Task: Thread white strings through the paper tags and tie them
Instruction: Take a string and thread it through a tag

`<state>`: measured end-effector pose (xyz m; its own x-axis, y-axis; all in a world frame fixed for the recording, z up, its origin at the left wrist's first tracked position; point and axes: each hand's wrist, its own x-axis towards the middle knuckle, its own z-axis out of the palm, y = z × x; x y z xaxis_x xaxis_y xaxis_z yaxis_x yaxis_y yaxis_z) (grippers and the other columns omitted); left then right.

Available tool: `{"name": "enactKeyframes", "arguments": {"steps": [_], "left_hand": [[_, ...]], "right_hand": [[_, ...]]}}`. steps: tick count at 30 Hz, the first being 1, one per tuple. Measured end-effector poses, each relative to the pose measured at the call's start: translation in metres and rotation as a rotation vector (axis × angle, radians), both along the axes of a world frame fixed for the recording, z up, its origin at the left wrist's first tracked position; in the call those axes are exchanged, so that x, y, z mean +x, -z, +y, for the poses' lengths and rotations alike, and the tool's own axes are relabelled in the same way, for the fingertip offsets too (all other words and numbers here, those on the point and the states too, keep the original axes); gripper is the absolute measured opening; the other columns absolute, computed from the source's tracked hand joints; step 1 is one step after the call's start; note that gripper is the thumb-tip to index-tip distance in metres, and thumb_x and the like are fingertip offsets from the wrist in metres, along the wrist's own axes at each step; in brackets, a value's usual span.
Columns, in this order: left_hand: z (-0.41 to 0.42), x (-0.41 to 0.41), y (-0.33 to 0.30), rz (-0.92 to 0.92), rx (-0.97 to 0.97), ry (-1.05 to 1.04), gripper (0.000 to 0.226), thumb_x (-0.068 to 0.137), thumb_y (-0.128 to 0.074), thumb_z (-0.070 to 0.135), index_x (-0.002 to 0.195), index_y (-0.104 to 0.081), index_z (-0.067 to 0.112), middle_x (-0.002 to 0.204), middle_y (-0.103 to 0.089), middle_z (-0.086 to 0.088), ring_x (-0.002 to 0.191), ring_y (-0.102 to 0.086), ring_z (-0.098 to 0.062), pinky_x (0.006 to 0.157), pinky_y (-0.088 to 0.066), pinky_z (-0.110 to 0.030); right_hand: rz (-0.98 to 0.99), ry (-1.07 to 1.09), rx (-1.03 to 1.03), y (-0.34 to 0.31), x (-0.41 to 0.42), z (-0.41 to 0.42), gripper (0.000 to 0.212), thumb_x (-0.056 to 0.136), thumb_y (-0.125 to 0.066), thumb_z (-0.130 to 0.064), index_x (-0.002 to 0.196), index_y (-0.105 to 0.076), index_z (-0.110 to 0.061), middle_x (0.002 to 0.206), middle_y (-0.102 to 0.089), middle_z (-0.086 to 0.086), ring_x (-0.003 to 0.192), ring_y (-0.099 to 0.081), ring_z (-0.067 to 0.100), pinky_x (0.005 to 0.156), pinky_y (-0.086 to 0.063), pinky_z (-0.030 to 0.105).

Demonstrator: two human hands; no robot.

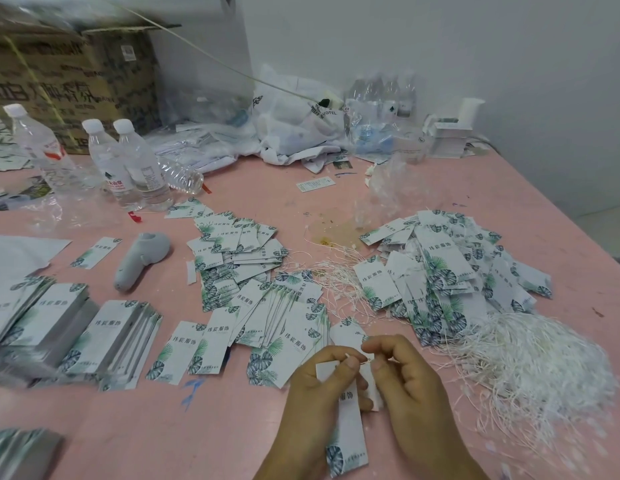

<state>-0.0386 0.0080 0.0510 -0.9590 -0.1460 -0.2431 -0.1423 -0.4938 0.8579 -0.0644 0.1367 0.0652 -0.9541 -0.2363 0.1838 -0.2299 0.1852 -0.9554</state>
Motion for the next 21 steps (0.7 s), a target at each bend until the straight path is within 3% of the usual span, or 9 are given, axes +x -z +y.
{"name": "enactKeyframes", "arguments": {"steps": [4,7,11,13,15,18,21], "left_hand": [[-0.0018,-0.0002,-0.001,-0.013,0.029,-0.01,0.007,0.073,-0.074,0.022,0.077,-0.072,0.016,0.073,-0.067,-0.019,0.059,-0.064,-0.026,0.054,-0.054,-0.031],[-0.0036,0.0004,-0.0018,-0.013,0.062,-0.001,0.008,0.074,-0.077,0.019,0.078,-0.072,0.013,0.072,-0.068,-0.02,0.058,-0.066,-0.026,0.051,-0.054,-0.03],[-0.0026,0.0017,-0.0027,-0.009,0.087,0.044,0.004,0.082,-0.071,0.012,0.082,-0.074,0.01,0.081,-0.069,-0.03,0.065,-0.069,-0.032,0.056,-0.058,-0.034],[-0.0029,0.0018,0.0001,-0.013,0.07,0.066,0.013,0.084,-0.065,0.002,0.087,-0.075,0.01,0.085,-0.067,-0.033,0.067,-0.067,-0.033,0.059,-0.057,-0.035],[-0.003,0.0008,0.0002,-0.017,0.12,0.062,0.03,0.073,-0.058,-0.002,0.097,-0.074,0.007,0.084,-0.064,-0.031,0.065,-0.065,-0.033,0.058,-0.056,-0.035],[-0.003,0.0002,0.0008,-0.008,0.115,0.056,0.047,0.064,-0.052,0.002,0.108,-0.068,0.005,0.088,-0.069,-0.028,0.071,-0.067,-0.032,0.06,-0.056,-0.035],[-0.0009,0.0013,0.004,0.009,0.025,0.046,0.033,0.077,-0.059,0.001,0.107,-0.069,0.009,0.085,-0.069,-0.027,0.071,-0.064,-0.031,0.062,-0.054,-0.034]], "right_hand": [[0.162,0.035,0.204,0.0033,-0.0008,-0.0029,0.031,0.086,-0.065,-0.009,0.096,-0.062,-0.039,0.078,-0.056,-0.01,0.062,-0.053,0.007,0.057,-0.045,0.018],[0.255,0.043,0.245,0.0043,-0.0036,-0.0029,0.026,0.083,-0.069,-0.015,0.097,-0.064,-0.037,0.073,-0.049,-0.012,0.059,-0.046,0.004,0.056,-0.037,0.011],[0.331,0.052,0.229,0.0032,-0.0047,-0.0029,0.024,0.083,-0.067,-0.014,0.094,-0.069,-0.035,0.08,-0.052,-0.021,0.059,-0.053,-0.003,0.058,-0.037,0.003],[0.337,0.077,0.196,0.0036,-0.0061,-0.0006,0.028,0.083,-0.071,-0.005,0.09,-0.072,-0.031,0.08,-0.054,-0.017,0.059,-0.055,-0.005,0.057,-0.037,0.001],[0.315,0.106,0.19,0.004,-0.0072,0.0029,0.034,0.082,-0.072,0.003,0.086,-0.071,-0.031,0.081,-0.057,-0.015,0.057,-0.053,-0.003,0.055,-0.038,0.002],[0.271,0.131,0.205,0.0063,-0.0066,0.0035,0.029,0.082,-0.074,-0.004,0.082,-0.068,-0.033,0.08,-0.058,-0.012,0.053,-0.048,0.004,0.051,-0.039,0.011],[0.288,0.132,0.227,0.0049,-0.0034,-0.0015,0.017,0.08,-0.073,-0.014,0.076,-0.067,-0.029,0.075,-0.057,-0.016,0.05,-0.044,0.0,0.051,-0.034,0.008]]}}
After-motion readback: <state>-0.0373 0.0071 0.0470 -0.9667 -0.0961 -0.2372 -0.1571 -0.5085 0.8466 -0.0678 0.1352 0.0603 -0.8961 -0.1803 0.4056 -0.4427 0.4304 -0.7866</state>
